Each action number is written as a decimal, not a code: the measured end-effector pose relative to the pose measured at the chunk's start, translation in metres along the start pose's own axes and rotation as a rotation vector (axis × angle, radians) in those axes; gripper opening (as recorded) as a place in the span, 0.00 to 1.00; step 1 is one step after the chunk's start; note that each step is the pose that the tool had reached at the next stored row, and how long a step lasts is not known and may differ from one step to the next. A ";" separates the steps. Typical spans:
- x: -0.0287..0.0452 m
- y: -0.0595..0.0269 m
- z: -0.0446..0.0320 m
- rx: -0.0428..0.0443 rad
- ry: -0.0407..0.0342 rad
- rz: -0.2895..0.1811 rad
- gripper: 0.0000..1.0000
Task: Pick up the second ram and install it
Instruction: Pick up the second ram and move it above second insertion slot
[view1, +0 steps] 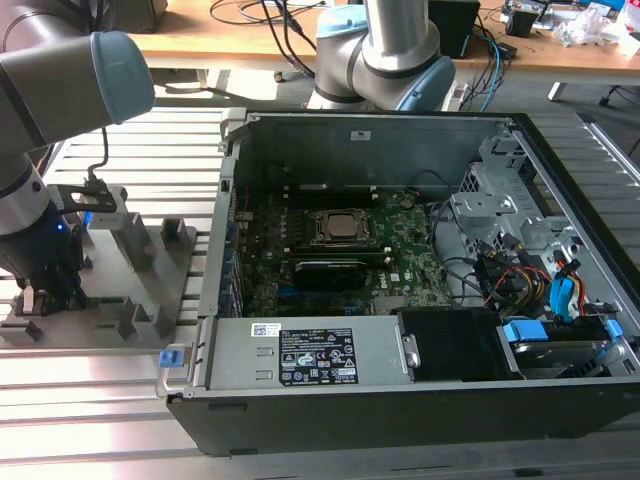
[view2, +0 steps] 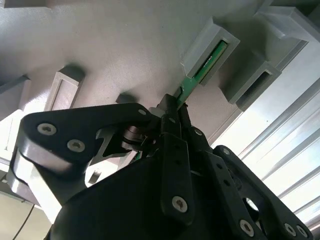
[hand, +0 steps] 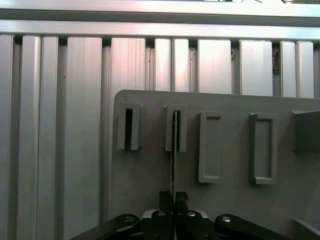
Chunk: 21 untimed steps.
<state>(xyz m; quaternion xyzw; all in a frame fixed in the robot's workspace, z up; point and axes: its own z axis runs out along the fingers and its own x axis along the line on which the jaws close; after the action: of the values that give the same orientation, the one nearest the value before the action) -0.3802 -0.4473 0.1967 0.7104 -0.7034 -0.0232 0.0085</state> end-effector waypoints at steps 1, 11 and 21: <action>0.0000 0.0000 0.0000 0.0000 0.0000 0.000 0.14; 0.0000 0.0000 0.0001 0.0000 0.0005 0.000 0.14; -0.0004 0.0008 -0.0174 0.0000 0.0006 0.000 0.14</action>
<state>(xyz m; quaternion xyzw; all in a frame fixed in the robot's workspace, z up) -0.3802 -0.4473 0.2142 0.7104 -0.7034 -0.0230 0.0087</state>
